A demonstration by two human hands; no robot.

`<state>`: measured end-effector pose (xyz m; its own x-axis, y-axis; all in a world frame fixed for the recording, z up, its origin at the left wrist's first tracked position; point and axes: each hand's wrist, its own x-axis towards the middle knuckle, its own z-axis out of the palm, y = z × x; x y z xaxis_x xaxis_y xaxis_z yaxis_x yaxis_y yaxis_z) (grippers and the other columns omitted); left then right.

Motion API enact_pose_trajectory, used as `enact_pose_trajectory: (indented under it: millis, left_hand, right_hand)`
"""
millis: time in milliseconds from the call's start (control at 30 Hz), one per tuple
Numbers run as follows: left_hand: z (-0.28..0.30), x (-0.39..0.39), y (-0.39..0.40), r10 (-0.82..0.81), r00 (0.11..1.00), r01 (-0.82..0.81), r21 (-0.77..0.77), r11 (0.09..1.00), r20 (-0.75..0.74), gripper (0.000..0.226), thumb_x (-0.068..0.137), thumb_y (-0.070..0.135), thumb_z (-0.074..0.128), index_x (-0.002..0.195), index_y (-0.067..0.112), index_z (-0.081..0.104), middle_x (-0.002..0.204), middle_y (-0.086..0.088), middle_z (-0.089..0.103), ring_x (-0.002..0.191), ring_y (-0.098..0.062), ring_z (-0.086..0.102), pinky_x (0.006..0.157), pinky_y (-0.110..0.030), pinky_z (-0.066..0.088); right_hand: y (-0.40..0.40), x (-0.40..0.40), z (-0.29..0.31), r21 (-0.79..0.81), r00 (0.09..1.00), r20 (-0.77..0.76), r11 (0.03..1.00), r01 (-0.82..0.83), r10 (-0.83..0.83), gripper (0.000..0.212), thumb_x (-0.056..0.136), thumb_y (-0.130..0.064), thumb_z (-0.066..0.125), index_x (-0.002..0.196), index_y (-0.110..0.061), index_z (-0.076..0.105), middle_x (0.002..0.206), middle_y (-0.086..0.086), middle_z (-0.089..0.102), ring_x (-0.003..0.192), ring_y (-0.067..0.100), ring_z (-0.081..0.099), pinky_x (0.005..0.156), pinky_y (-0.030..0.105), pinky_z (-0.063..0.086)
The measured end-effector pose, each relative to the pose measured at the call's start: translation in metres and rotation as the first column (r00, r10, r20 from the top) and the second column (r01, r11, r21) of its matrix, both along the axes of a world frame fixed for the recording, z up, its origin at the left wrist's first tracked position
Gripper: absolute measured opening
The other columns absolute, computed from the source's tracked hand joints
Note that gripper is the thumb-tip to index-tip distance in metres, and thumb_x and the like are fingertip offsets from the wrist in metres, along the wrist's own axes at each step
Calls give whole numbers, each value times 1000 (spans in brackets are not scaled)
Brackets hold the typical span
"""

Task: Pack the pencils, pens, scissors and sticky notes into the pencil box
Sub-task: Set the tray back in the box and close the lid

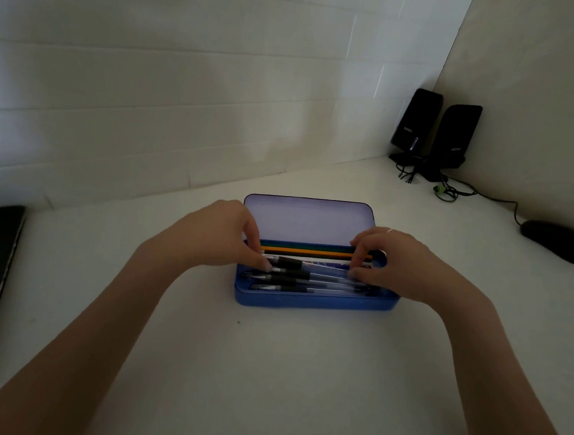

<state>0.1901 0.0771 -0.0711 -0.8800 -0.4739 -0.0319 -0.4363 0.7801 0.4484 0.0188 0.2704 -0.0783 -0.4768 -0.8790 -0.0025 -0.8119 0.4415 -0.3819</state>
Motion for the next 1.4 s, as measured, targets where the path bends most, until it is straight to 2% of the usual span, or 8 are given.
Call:
enact_pose_trajectory:
  millis: [200,367,467,600,833,1033,1133,1400]
  left_hand:
    - [0,-2,11,-60,997,59,-26,998,-47,20,66,41,79,79,26,77,78,9,50,71,-6,49,62,-26,40]
    - [-2,-4,11,-101,994,103,60,993,-36,19,68,37,78,83,26,78,71,1,60,76,-18,59,64,-28,44]
    - [-2,-4,12,-140,989,142,74,987,-36,17,71,31,77,87,25,77,67,9,56,67,-8,54,56,-12,36]
    - [-2,-4,12,-197,980,198,75,977,-20,12,74,24,76,86,23,77,67,16,55,63,4,52,55,-8,34]
    - [2,-2,12,-203,977,210,161,964,-59,12,71,19,78,73,30,75,78,0,71,74,-22,63,72,-36,51]
    - [3,0,14,-175,983,182,158,970,-57,9,71,19,78,75,26,76,67,16,67,65,5,60,58,-5,42]
    - [4,0,14,-178,982,186,157,970,-63,9,71,19,78,74,27,76,61,18,63,60,6,57,55,-5,40]
    - [4,1,12,-204,977,213,178,961,-69,11,70,20,78,76,28,74,71,14,69,65,5,60,59,-5,41]
  right_hand:
    - [10,-12,2,57,991,79,993,101,-105,8,76,-32,72,77,-26,68,126,-9,55,113,14,51,102,41,41]
    - [15,-17,2,89,982,118,986,139,-149,8,75,-33,74,77,-28,68,130,-9,53,116,14,49,104,39,39]
    - [15,-16,4,87,979,138,987,136,-147,7,76,-31,73,79,-28,68,130,-8,53,117,14,48,104,36,39]
    - [15,-16,4,81,980,147,989,122,-133,6,76,-32,73,78,-31,68,132,-8,52,118,14,47,106,40,38]
    - [16,-11,10,-29,990,134,999,37,-33,11,74,-30,75,71,-36,66,124,-16,51,116,8,46,104,38,37]
    - [15,-3,18,140,995,-92,989,54,-42,12,74,-42,73,70,-45,61,134,-18,49,119,11,45,99,41,37]
    - [20,-7,19,224,980,-183,967,120,-79,9,73,-45,72,73,-45,62,133,-19,48,120,13,43,95,37,35]
    - [18,-12,12,173,994,-103,983,55,-37,5,78,-40,69,81,-36,65,133,-15,49,119,12,45,100,39,38]
